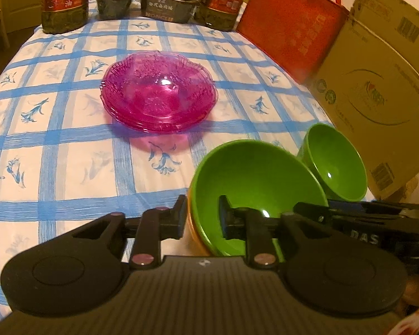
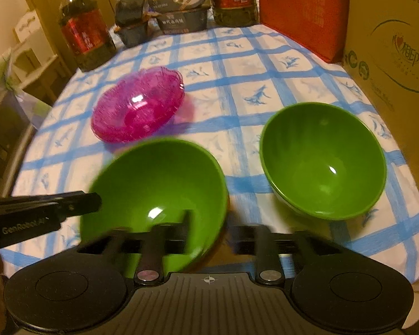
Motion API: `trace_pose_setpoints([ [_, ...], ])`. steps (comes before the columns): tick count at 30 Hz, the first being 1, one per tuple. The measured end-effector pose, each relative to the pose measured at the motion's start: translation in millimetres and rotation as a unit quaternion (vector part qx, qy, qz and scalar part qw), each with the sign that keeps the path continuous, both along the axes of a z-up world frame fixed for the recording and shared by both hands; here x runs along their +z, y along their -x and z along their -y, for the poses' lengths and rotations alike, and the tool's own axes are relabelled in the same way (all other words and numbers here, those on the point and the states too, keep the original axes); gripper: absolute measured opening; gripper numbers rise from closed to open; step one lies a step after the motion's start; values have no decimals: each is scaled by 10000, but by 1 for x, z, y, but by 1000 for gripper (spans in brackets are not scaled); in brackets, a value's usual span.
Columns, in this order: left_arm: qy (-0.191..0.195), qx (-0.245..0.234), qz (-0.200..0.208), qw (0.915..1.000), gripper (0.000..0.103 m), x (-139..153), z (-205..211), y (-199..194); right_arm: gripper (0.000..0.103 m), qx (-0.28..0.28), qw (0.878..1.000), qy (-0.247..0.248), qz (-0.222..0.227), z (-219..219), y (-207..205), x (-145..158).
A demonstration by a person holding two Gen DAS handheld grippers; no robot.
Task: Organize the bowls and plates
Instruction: 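Lower the large green bowl into the orange bowl and open both grippers, then move both grippers back toward the small green bowl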
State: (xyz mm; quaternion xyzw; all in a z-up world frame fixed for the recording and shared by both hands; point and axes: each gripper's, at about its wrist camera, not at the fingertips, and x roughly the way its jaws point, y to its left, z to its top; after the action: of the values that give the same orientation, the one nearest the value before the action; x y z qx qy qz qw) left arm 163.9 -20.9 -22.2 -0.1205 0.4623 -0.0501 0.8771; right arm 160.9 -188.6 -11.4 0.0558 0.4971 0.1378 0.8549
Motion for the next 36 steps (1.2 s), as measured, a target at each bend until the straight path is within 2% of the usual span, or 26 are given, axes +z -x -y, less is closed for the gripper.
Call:
trace_pose_setpoints([
  [14,172,60,324,9993,32,29,0,21,56,-419,9985,-256,261,26,23,22],
  [20,280,-12,407,9988,37,39,13,37,56,-422,9986,-80,318,33,40,29],
  [25,203,-75,499,9985,51,41,33,57,58,-426,9985,121,318,39,55,31],
  [32,85,-291,568,9979,53,41,60,77,64,-573,9971,398,296,54,76,29],
  [36,-25,-369,629,9973,57,40,72,85,66,-653,9964,459,280,64,84,30],
])
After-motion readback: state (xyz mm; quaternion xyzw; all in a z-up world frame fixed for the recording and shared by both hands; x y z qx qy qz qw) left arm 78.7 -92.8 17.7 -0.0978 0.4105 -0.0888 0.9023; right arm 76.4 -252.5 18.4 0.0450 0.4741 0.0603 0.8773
